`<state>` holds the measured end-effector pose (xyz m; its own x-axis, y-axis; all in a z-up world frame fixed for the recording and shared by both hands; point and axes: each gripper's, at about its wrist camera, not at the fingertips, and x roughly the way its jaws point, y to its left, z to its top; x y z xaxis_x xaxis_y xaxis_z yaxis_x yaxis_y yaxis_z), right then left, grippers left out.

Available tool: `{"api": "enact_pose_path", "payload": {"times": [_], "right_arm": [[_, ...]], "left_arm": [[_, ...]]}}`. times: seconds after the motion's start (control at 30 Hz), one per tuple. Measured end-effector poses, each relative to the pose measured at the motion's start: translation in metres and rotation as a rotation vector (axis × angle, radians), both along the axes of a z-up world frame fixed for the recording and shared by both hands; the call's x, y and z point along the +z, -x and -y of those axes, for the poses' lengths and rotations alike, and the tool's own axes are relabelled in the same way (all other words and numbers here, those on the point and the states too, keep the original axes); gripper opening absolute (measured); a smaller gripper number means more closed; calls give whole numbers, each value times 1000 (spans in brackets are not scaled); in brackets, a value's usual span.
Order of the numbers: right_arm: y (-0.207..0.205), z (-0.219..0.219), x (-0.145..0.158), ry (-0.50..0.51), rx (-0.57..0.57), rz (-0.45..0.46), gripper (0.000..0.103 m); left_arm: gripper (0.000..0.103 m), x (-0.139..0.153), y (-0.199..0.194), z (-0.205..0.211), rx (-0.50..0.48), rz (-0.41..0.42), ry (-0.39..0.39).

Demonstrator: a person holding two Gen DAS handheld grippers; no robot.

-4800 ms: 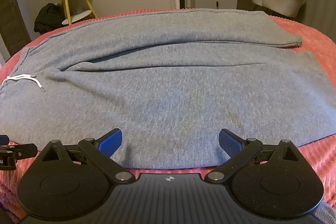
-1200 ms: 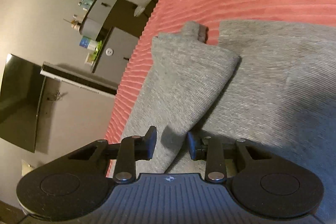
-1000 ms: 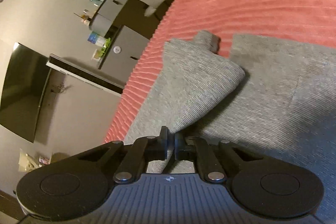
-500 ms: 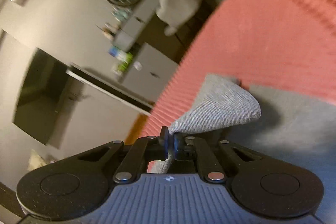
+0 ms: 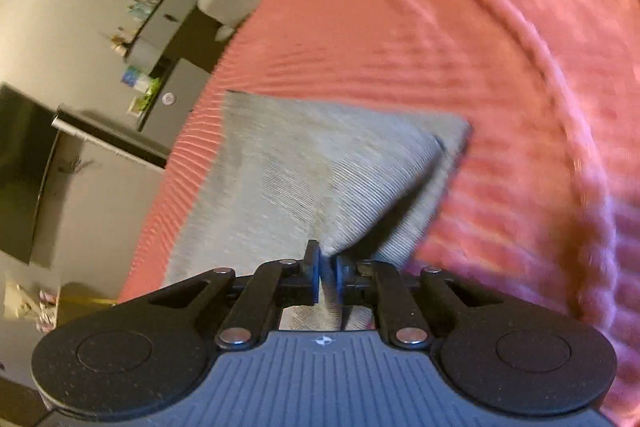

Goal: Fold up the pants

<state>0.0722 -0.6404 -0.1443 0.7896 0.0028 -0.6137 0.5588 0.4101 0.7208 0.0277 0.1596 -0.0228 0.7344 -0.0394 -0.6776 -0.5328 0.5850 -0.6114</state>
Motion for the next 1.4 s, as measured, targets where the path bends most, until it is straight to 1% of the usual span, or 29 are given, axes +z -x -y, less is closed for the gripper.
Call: {"api": "enact_pose_path", "payload": {"times": [0.07, 0.1, 0.13, 0.2, 0.23, 0.27, 0.3, 0.33, 0.37, 0.4, 0.43, 0.5, 0.57, 0.63, 0.7, 0.8, 0.83, 0.87, 0.9, 0.97, 1.03, 1.1, 1.13, 1.2, 1.23, 1.27, 1.33, 1.37, 1.4], "right_arm": [[0, -1, -4, -29, -10, 26, 15], [0, -1, -6, -39, -8, 39, 23], [-1, -1, -6, -46, 2, 54, 33], [-5, -1, -4, -37, 16, 63, 41], [-9, -2, -2, -24, 23, 61, 41], [-13, -1, -1, -10, 28, 58, 40], [-16, -1, -1, -2, 33, 55, 37], [-18, 0, -1, 4, 38, 43, 25], [-23, 1, 1, 11, 43, 24, 16], [-29, 2, 3, 22, 49, -3, 6], [-34, 2, 8, 42, 56, -29, 5], [-36, 1, 26, 89, 74, -14, 5], [-24, 9, 44, 19, 47, 148, 5], [-10, 16, 57, 2, 32, 276, 5], [-1, 18, 61, 101, 76, 294, 5], [-1, 15, 40, 248, 129, 104, 6], [-5, 14, 26, 283, 132, -11, 6], [-8, 15, 16, 300, 132, -100, 6], [-6, 15, 8, 301, 125, -142, 6], [0, 16, 6, 283, 91, -109, 6], [1, 14, 11, 301, 92, -100, 7], [-3, 12, 18, 344, 100, -126, 12], [-6, 11, 22, 375, 88, -157, 17], [-6, 6, 29, 464, 35, -218, 24], [-5, 2, 36, 534, -3, -253, 29], [-4, -6, 43, 611, -29, -263, 31], [-5, -33, 59, 766, -45, -239, 36], [-8, -49, 67, 819, -27, -189, 39], [-12, -66, 72, 847, 9, -124, 47]], "left_arm": [[59, 5, -11, -12, 34, -1, -63], [66, 4, -19, -16, 21, 10, -76], [67, 4, -28, -23, 30, -13, -87], [66, 5, -47, -28, 37, -39, -108], [60, 4, -57, -31, 30, -51, -118], [57, 2, -63, -35, 25, -67, -123], [45, 0, -69, -40, 7, -91, -117], [19, -1, -77, -43, -6, -117, -104], [11, -1, -85, -47, -16, -142, -82], [11, 1, -89, -45, -21, -150, -78], [10, 10, -90, -45, -18, -129, -96], [10, 38, -76, -45, -26, 18, -132], [10, 64, -52, -49, -26, 181, -120], [10, 71, -37, -49, -29, 215, -147], [11, 54, -28, -52, -42, 144, -197], [11, 1, -30, -55, -65, -100, -170], [13, -15, -30, -52, -55, -167, -165], [13, -24, -29, -51, -38, -187, -161], [15, -26, -25, -50, -9, -165, -153], [19, -22, -26, -50, 16, -158, -144], [23, -15, -28, -49, 19, -186, -183], [33, -8, -26, -48, 39, -216, -265], [44, -6, -25, -47, 77, -240, -321], [57, 4, -24, -40, 210, -307, -468], [58, 10, -22, -34, 259, -307, -536], [58, 15, -22, -27, 259, -280, -592], [63, 23, -34, -6, 171, -218, -665], [65, 25, -44, 8, 110, -180, -697], [75, 25, -54, 25, 42, -139, -730]]}}
